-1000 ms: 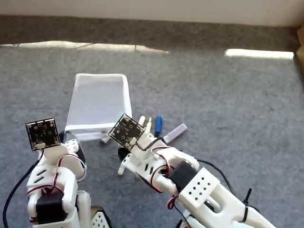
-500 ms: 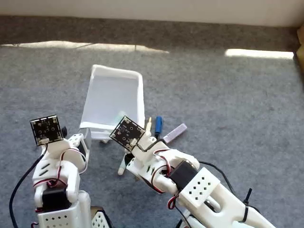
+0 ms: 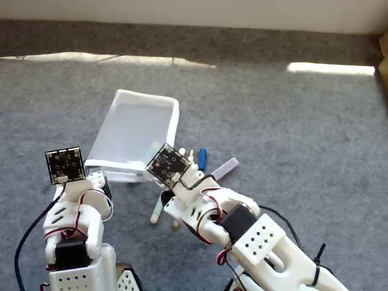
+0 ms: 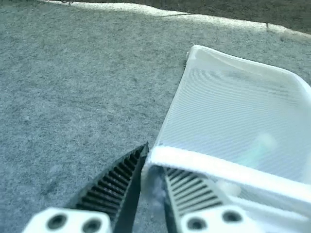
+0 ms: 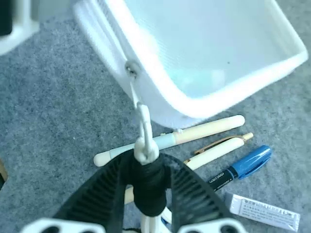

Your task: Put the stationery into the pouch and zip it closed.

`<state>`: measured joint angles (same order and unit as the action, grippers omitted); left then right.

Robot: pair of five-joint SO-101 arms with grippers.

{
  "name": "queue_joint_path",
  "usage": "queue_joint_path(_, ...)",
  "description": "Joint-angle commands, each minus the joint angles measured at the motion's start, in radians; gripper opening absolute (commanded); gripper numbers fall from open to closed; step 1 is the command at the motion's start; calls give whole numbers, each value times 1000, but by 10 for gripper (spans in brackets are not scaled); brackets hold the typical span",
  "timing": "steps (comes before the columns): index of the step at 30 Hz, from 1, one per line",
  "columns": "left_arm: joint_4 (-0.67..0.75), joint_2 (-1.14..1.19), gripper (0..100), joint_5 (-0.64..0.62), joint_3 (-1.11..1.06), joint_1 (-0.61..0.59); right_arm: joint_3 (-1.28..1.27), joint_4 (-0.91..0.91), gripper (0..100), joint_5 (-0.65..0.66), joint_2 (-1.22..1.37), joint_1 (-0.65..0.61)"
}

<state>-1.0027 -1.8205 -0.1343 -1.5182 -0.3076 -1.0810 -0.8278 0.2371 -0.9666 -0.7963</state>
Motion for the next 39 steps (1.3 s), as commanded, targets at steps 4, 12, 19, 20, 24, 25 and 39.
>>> queue_joint_path(4, 21, -15, 7, 15, 13, -8, 27, -76, 5, 11, -223, 76)
queue_joint_path(12, 20, -15, 7, 15, 31, -13, 24, -87, 5, 11, -371, 102)
queue_joint_path(19, -2, -15, 128, 18, 50, -8, 24, -90, 5, 11, -377, 97)
queue_joint_path(20, -14, -15, 184, 15, 50, -8, 24, -90, 5, 11, -377, 97)
queue_joint_path(24, -37, -15, 292, -26, 45, -8, 31, -122, 5, 12, -377, 96)
queue_joint_path(25, -35, -15, 287, -21, 45, -8, 31, -140, 5, 12, -377, 96)
queue_joint_path(39, -3, -15, 157, 103, -12, 99, 33, -189, 5, 54, -377, 96)
